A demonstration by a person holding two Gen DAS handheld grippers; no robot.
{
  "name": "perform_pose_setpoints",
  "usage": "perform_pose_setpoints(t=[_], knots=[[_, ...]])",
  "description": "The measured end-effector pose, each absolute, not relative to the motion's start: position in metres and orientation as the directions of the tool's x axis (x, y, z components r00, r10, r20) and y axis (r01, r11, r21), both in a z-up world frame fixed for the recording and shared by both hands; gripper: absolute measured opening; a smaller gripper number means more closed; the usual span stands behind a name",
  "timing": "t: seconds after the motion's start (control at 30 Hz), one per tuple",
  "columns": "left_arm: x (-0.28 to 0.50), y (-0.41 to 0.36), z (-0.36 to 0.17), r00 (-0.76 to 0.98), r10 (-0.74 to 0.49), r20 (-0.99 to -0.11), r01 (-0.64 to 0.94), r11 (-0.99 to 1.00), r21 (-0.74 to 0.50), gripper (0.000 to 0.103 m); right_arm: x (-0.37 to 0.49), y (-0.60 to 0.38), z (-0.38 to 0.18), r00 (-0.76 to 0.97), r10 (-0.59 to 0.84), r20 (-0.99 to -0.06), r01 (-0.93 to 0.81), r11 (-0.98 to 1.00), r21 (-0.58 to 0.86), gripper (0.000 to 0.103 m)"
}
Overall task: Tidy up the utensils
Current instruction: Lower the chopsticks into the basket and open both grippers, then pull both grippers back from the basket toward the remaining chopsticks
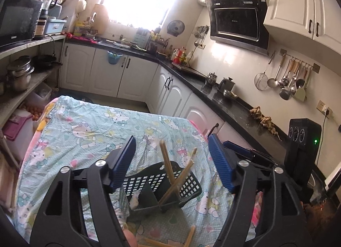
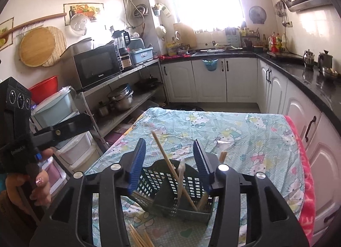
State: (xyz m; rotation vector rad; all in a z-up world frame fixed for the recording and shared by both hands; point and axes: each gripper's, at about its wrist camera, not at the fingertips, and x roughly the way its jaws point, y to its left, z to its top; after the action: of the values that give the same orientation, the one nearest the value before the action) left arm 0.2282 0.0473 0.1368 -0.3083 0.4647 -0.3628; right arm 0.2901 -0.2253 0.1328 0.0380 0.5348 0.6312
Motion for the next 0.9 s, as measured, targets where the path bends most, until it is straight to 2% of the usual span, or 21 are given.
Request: perform_pose_setpoints(t=[0.17,0.37,0.77,0.9], knots=[[0.214,0.047,0.141,0.839,-0.409,-0.358,0.277,0.889,-0.365,0.074,0.277,-0.229,0.135,0.687,0.564,-0.459,-0.556,0.814,0.168,0.055],[0.194,0.051,0.144,0.855,-0.388,-0.344,0.262,0.896,-0.359,0.091,0.258,-0.233,0.138,0.696,0.557,-0.452,-0.563,0.815,0.137,0.061],[0.157,0.062,0.123,0.869,-0.354,-0.346,0.214,0.899,-0.382,0.092,0.215,-0.238,0.133,0.740,0.532,-0.411,-0.565,0.824,0.050,0.075],[0.150,0.061,0.117,0.873,-0.339,-0.351,0.201,0.906,-0.373,0.092,0.206,-0.239,0.128,0.744,0.530,-0.406,-0.564,0.825,0.045,0.077]])
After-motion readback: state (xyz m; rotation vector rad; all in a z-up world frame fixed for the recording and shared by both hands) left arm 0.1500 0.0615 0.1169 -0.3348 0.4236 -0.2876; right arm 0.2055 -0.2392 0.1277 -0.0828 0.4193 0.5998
